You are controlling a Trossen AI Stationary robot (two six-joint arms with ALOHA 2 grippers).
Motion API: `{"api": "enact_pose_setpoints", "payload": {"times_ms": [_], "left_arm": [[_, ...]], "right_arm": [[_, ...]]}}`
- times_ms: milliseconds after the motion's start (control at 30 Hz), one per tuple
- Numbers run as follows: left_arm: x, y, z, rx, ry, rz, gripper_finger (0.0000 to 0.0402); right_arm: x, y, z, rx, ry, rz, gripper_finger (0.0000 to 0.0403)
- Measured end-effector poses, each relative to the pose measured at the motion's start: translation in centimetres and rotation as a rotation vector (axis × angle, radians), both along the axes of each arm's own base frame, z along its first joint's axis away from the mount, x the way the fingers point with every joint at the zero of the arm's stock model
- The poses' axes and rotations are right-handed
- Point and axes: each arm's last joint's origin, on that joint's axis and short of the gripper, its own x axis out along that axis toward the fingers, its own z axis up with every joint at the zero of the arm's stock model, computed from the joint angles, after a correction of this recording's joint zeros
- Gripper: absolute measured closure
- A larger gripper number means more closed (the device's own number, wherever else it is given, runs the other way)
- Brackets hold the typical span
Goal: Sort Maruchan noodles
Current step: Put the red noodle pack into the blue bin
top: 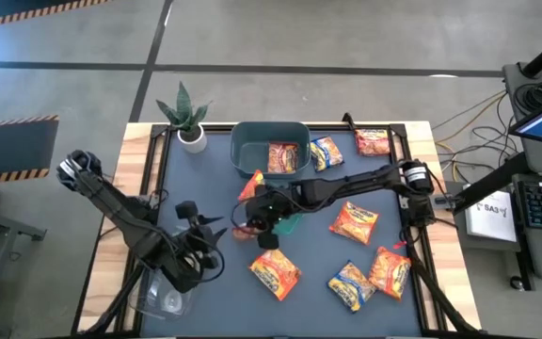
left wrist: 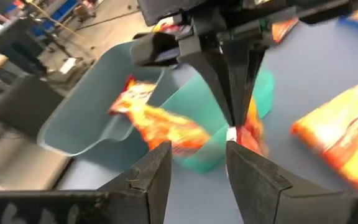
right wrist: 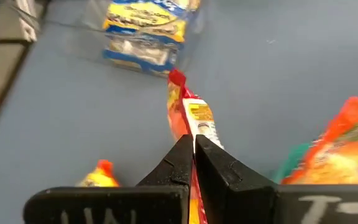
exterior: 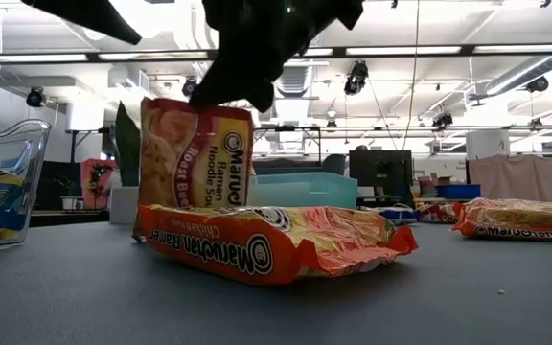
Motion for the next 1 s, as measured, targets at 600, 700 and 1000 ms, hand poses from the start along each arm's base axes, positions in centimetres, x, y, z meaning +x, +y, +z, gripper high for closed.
{"api": "enact_pose_setpoints", "payload": {"times_ms": [600,700,1000], "left_arm": [[0.7,-1.0,-5.7,-0.187,-0.077,-0.25,0.0232],[0.9,-1.2,-6.1,-0.199,-0.076,-0.262,0.0239],[1.8,-2.1,-6.7,-0.216,-0.043,-0.276,0.0238]], "right_arm": [[-0.6,1.1,-0.3,0.006,0.066,-0.076,0.0394],[-1.1,1.9,-0.7,0.028,0.132,-0.086,0.0394],[-2.3,5.9,-1.0,0.021,0.201,-0.016,0.0394]]}}
